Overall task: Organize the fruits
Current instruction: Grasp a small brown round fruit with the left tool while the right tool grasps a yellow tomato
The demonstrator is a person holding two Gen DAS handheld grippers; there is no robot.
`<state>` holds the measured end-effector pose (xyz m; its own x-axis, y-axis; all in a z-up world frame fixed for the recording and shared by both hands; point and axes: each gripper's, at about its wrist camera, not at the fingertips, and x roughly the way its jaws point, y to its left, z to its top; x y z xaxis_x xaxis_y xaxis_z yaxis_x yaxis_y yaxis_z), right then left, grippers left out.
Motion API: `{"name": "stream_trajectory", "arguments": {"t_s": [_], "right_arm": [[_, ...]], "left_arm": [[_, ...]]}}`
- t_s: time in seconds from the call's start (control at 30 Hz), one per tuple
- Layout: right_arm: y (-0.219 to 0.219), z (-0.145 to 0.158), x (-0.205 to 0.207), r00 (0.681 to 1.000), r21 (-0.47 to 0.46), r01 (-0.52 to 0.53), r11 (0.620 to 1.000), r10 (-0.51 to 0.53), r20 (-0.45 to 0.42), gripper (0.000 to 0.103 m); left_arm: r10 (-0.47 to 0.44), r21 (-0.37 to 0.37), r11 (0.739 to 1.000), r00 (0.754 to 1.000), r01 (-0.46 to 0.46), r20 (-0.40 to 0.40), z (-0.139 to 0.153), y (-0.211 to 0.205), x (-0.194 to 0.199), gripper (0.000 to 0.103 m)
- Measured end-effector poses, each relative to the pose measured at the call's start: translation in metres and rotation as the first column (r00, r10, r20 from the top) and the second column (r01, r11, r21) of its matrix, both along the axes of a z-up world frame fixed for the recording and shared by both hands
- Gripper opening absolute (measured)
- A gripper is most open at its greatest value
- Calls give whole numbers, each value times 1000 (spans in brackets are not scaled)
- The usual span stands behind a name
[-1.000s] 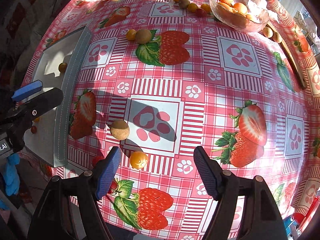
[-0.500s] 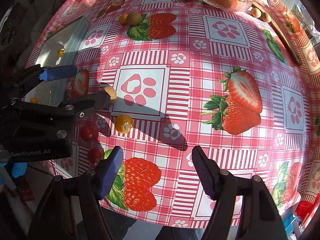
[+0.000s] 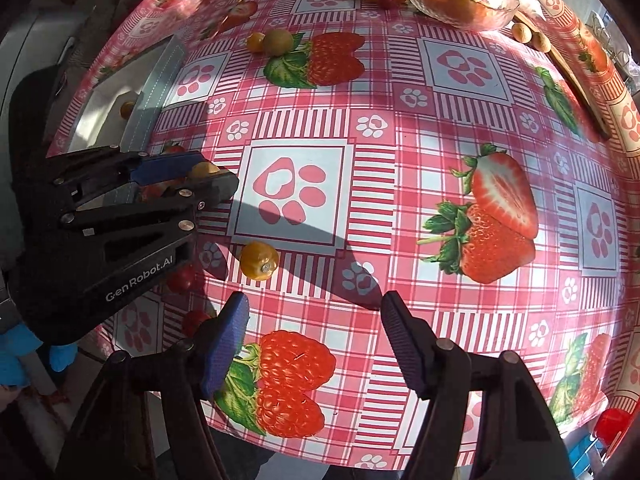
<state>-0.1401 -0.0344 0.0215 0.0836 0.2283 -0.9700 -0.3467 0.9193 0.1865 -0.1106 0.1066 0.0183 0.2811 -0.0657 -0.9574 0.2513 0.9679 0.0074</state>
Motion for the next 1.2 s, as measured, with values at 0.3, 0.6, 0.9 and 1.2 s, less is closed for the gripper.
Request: {"name": "stream_trajectory", "arguments": {"t_s": [0.3,0.6,0.9,1.2], "right_arm": [[36,-4,-2,992,-44,-87,995,91,82,45],[13,-3,19,1000,50,30,998,-29,-7,22],[-5,5,27,996,92,89,992,-85,-38,22],[13,23,36,999,103,45,994,-43,-18,22]], "left_arm": [[52,-33,998,999,-52,-9,-1,12,4,29],[142,-128,981,989,-144,-30,1,30,4,28],[199,-172,965,980,-199,-18,20,45,-1,28],[262,-186,950,965,-252,32,44,68,-6,28]]}}
